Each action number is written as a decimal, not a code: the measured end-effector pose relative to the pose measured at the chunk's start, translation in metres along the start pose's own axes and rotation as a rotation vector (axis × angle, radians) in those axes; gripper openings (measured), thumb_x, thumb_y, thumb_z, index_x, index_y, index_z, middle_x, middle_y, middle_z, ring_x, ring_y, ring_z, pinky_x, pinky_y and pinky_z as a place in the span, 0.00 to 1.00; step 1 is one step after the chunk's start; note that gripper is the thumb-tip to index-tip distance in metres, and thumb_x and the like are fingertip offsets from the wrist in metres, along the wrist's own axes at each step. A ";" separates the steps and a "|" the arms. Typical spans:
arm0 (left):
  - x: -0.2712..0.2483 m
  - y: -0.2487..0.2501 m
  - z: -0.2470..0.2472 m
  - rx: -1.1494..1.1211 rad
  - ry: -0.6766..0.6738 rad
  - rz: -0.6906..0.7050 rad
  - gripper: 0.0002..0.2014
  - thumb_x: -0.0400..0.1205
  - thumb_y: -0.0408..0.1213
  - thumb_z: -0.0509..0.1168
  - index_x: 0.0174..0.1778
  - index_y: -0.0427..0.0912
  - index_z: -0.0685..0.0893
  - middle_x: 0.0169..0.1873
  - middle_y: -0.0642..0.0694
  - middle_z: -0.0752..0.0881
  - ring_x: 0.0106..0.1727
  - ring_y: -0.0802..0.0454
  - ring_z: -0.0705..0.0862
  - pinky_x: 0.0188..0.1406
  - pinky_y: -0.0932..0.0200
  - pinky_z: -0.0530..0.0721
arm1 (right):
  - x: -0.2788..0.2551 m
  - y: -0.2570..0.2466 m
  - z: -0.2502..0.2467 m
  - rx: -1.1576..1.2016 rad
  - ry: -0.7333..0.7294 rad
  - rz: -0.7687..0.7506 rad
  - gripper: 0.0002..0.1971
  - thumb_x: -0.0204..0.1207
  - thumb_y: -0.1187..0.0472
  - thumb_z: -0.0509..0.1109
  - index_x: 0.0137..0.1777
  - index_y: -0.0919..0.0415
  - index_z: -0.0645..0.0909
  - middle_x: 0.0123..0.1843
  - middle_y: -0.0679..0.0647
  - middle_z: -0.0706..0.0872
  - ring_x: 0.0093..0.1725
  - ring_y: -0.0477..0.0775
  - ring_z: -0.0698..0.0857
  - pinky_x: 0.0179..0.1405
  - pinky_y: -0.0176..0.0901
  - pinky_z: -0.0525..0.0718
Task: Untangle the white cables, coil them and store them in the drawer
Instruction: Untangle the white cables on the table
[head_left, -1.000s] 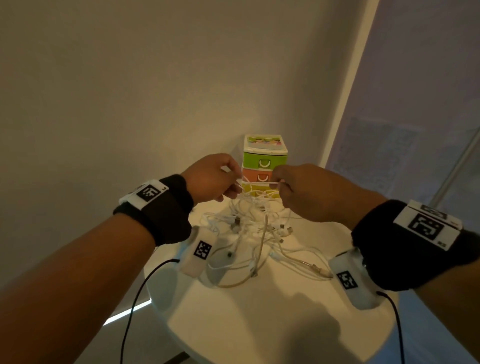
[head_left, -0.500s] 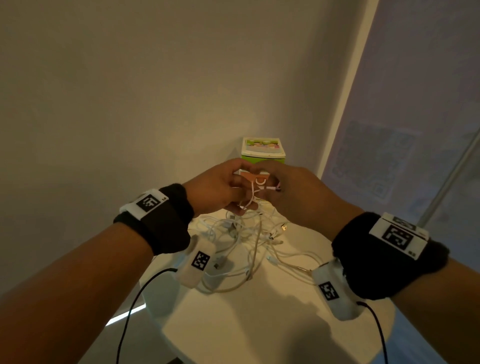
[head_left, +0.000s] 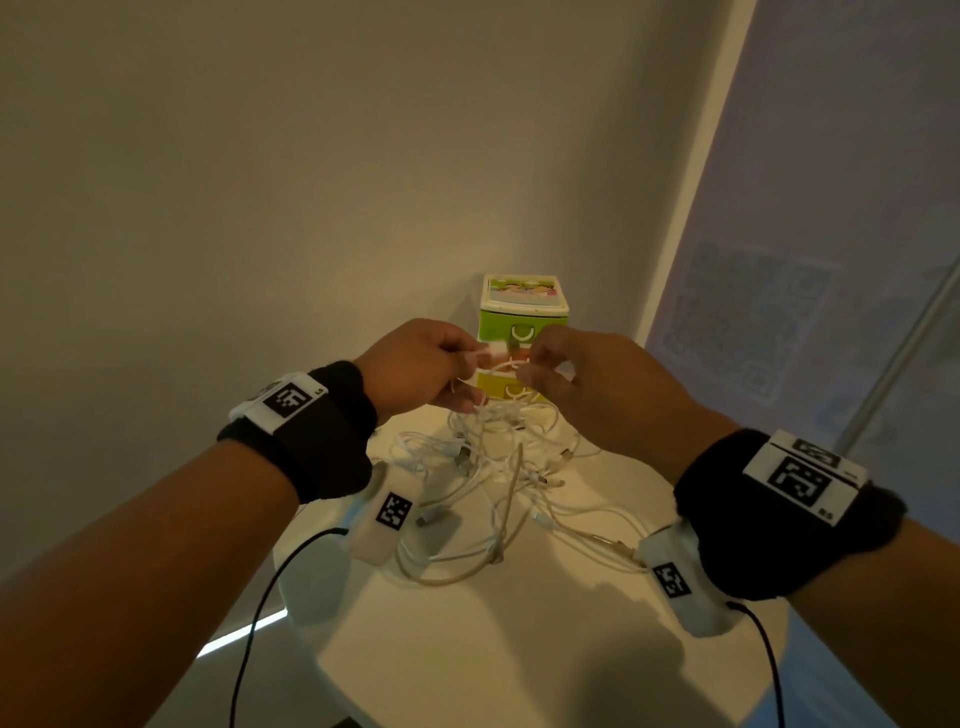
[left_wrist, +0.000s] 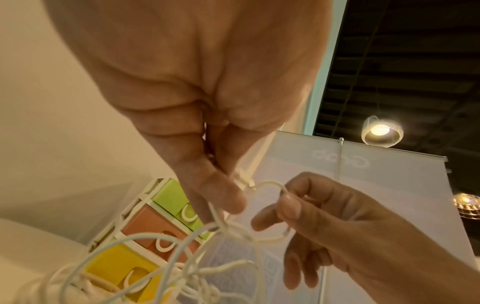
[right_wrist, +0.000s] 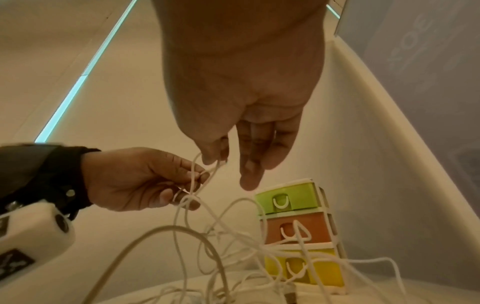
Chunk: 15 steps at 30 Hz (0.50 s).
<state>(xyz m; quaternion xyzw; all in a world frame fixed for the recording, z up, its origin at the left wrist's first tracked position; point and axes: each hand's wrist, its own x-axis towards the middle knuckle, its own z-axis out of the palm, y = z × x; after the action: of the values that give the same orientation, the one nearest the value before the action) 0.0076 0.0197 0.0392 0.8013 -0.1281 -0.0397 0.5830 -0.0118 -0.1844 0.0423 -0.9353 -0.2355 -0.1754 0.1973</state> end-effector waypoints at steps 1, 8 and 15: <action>0.001 0.000 -0.002 -0.050 0.029 -0.018 0.07 0.87 0.28 0.59 0.52 0.34 0.82 0.40 0.41 0.83 0.41 0.45 0.91 0.35 0.61 0.91 | -0.001 0.001 0.000 -0.010 -0.025 0.005 0.11 0.83 0.45 0.64 0.51 0.51 0.80 0.50 0.48 0.87 0.41 0.50 0.82 0.41 0.47 0.83; -0.004 0.003 -0.006 -0.060 -0.010 0.095 0.06 0.86 0.30 0.59 0.50 0.40 0.81 0.35 0.47 0.86 0.46 0.46 0.89 0.34 0.59 0.84 | 0.010 0.004 0.006 -0.005 -0.112 0.189 0.13 0.84 0.51 0.62 0.41 0.56 0.78 0.40 0.53 0.84 0.40 0.55 0.83 0.30 0.41 0.75; -0.009 0.010 0.004 -0.201 -0.071 0.056 0.04 0.86 0.30 0.61 0.54 0.38 0.80 0.35 0.44 0.88 0.46 0.41 0.90 0.36 0.58 0.89 | 0.015 -0.009 0.010 0.424 -0.059 0.256 0.07 0.79 0.61 0.68 0.56 0.52 0.79 0.41 0.54 0.89 0.34 0.54 0.86 0.27 0.40 0.80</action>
<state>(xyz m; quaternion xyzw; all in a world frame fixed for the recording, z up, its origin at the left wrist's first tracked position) -0.0037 0.0153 0.0469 0.7332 -0.1663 -0.0646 0.6562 -0.0012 -0.1675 0.0429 -0.8999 -0.1523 -0.0684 0.4029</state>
